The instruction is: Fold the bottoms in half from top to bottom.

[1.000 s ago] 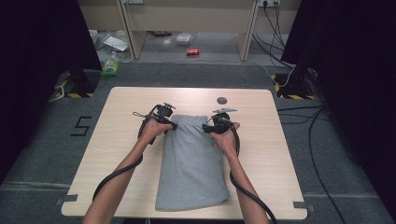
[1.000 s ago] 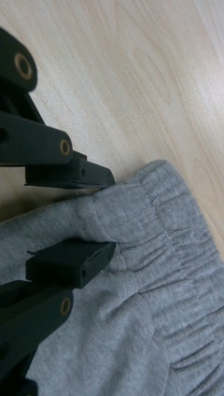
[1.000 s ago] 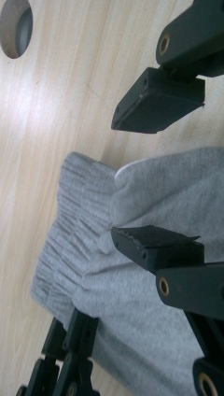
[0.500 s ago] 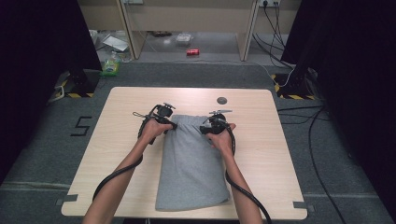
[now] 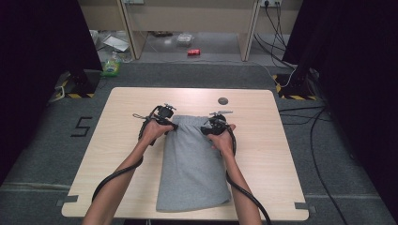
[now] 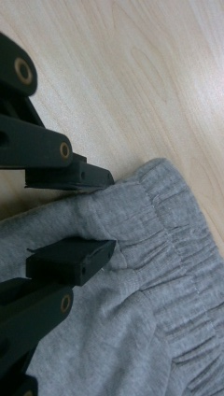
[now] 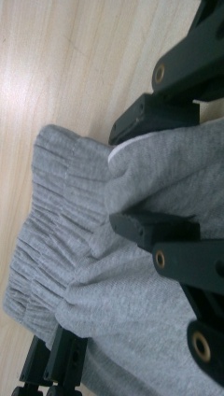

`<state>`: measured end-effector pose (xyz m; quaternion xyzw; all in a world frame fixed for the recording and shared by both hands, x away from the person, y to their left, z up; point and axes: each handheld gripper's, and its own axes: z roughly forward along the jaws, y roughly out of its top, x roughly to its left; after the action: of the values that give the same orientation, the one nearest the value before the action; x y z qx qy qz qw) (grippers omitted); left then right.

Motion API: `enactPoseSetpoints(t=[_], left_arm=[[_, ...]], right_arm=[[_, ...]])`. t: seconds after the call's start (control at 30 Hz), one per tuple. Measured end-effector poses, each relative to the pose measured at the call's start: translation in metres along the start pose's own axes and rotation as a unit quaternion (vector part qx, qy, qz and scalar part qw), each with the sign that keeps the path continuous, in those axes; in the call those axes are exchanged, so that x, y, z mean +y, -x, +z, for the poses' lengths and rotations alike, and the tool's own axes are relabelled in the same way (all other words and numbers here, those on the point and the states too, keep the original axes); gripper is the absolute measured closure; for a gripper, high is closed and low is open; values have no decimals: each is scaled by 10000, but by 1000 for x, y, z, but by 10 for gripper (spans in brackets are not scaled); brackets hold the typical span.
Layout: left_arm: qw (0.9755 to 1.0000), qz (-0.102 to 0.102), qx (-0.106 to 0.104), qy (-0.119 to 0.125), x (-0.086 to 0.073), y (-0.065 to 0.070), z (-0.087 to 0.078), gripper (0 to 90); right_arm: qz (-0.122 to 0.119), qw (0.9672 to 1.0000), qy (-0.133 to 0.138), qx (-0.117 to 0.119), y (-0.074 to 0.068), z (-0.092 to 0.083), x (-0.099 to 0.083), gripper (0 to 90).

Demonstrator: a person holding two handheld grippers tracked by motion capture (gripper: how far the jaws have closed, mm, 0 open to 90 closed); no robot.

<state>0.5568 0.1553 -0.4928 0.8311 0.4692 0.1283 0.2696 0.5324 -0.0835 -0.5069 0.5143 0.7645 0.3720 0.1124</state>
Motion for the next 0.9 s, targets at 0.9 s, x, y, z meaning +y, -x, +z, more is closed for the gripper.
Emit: enactPoseSetpoints(t=[0.9], left_arm=[[9966, 217, -143, 785, 25, 1, -27, 726]], right_arm=[[622, 9943, 713, 502, 20, -20, 13, 850]])
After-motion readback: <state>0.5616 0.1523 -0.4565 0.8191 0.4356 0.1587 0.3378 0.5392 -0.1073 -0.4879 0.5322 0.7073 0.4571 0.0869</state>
